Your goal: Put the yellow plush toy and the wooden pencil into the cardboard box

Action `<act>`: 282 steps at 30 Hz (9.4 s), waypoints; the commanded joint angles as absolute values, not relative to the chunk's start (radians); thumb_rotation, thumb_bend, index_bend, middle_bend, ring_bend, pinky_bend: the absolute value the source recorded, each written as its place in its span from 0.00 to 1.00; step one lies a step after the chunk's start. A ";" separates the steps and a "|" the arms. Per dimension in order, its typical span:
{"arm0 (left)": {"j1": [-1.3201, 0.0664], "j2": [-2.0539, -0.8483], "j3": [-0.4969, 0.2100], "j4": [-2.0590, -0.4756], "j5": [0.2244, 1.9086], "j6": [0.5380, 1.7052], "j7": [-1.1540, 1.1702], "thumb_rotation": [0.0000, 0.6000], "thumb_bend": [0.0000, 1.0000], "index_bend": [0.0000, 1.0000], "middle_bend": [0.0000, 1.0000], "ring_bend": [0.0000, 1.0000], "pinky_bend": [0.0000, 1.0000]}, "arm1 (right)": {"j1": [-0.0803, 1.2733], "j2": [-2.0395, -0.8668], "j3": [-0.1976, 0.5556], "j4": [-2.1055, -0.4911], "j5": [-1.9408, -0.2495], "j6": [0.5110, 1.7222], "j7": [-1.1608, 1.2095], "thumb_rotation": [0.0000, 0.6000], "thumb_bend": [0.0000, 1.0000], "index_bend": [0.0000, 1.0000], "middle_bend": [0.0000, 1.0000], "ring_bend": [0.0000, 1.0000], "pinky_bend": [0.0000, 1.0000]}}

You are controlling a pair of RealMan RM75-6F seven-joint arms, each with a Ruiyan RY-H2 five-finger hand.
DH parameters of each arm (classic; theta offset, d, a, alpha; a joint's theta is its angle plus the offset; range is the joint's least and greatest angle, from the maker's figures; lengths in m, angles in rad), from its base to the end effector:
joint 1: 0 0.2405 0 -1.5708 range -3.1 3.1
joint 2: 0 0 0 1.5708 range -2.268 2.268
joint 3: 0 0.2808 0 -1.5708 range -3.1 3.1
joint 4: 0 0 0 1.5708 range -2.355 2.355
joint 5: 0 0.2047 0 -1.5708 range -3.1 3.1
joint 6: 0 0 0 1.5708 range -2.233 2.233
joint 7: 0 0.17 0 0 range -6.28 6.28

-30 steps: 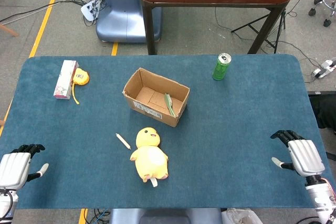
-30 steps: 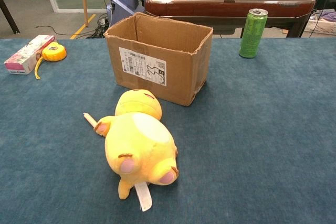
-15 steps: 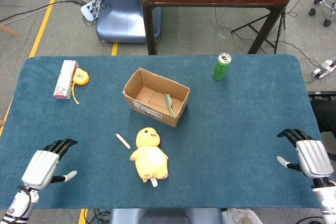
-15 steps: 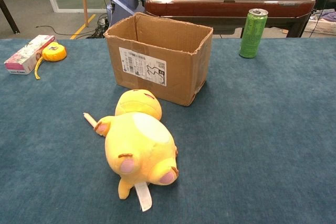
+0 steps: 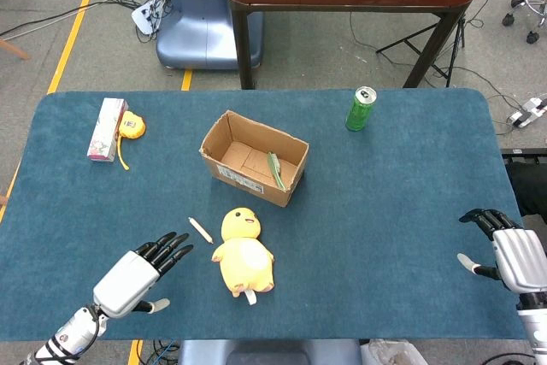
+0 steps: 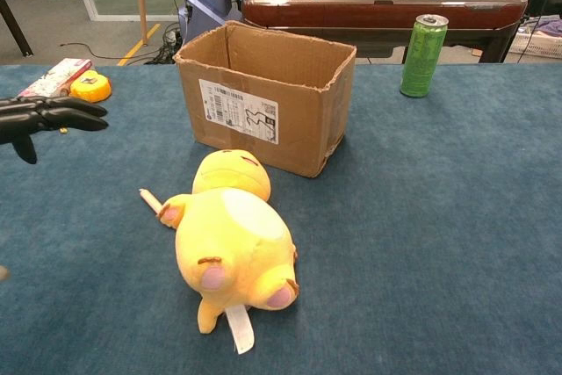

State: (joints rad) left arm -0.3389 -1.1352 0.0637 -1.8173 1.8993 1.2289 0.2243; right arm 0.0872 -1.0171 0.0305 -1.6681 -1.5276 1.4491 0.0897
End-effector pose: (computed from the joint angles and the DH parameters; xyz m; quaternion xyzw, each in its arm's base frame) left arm -0.1971 0.2136 0.0839 -0.8110 -0.2470 -0.4061 0.3411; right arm -0.3254 -0.2045 0.1936 0.6033 -0.4100 0.3906 0.5615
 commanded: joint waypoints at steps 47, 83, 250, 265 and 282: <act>-0.831 -1.314 0.038 -1.529 2.176 0.962 0.380 1.00 0.08 0.07 0.00 0.00 0.14 | 0.077 -0.996 0.047 -1.662 -1.503 1.446 0.137 1.00 0.15 0.34 0.32 0.24 0.47; -0.873 -1.452 0.108 -1.395 2.090 0.951 0.475 1.00 0.10 0.36 0.34 0.20 0.20 | 0.077 -0.990 0.048 -1.659 -1.504 1.440 0.155 1.00 0.14 0.34 0.33 0.24 0.47; -0.824 -1.397 -0.146 -1.762 1.369 1.296 1.111 1.00 0.07 0.00 0.14 0.11 0.32 | 0.109 -0.999 0.028 -1.672 -1.473 1.351 0.111 1.00 0.15 0.35 0.33 0.24 0.47; -0.671 -1.285 0.006 -1.701 1.502 1.299 0.721 1.00 0.07 0.15 0.14 0.11 0.32 | 0.105 -0.998 0.034 -1.669 -1.460 1.356 0.109 1.00 0.14 0.35 0.34 0.24 0.47; -0.625 -1.267 0.059 -1.605 1.523 1.171 0.439 1.00 0.17 0.33 0.08 0.06 0.28 | 0.110 -1.000 0.037 -1.666 -1.449 1.343 0.107 1.00 0.15 0.35 0.34 0.24 0.47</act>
State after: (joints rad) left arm -0.6261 -1.2530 0.0257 -1.6887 1.4377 1.1860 0.5121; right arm 0.1096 -0.9999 0.0368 -1.6663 -1.4489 1.3432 0.1069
